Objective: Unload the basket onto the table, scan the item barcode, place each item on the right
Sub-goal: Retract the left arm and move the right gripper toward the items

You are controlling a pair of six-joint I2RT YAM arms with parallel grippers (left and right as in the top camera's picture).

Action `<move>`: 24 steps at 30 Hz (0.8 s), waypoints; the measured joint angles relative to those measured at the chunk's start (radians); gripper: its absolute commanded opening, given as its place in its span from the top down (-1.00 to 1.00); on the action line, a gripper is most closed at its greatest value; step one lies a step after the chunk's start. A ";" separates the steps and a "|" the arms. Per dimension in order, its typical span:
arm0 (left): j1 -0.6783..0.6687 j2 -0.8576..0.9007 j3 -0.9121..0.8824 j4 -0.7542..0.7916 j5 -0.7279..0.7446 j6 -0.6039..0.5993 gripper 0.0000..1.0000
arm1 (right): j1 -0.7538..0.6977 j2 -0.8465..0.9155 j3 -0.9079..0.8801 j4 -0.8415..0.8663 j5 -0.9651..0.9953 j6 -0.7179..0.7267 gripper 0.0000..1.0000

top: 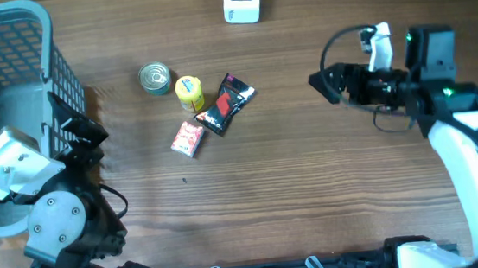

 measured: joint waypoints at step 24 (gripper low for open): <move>0.000 0.000 0.000 0.046 -0.027 0.053 -1.00 | 0.388 0.310 0.299 -0.087 0.525 -0.034 -1.00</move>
